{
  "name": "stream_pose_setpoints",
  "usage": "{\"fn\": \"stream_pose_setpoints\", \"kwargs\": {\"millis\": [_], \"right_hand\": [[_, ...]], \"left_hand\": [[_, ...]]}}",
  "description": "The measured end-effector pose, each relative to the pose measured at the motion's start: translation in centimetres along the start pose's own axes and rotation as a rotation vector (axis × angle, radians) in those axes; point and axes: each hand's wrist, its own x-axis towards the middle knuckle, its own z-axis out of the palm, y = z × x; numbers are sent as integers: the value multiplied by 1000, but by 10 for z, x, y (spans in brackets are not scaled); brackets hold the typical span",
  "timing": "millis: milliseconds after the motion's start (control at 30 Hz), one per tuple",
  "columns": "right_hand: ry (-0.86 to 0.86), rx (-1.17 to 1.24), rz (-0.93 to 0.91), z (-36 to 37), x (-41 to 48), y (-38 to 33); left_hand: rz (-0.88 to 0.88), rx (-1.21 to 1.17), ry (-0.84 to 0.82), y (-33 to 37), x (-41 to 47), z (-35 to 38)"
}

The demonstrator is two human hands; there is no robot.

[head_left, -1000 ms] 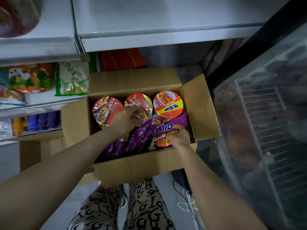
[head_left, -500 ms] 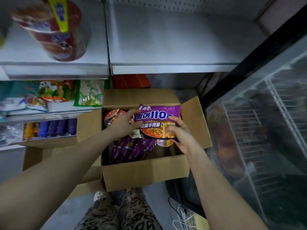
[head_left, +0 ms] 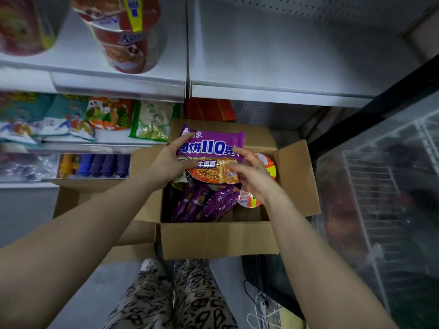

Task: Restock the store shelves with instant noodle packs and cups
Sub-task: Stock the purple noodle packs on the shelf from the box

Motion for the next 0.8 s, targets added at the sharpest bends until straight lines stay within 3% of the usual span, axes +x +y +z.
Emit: {"fn": "stream_pose_setpoints", "kwargs": {"millis": [167,300,533,800], "right_hand": [[291,-124,39,-18,27,22],[387,-255,146,-29,43,61],[357,-568,202,-26,65,127],[213,-896,207,-1,98,160]], "left_hand": [[-1,81,138,-9,2,-13],[8,107,159,-24,6,-18],[78,341,241,-57,22,-15],[12,253,222,-106,44,-30]]}}
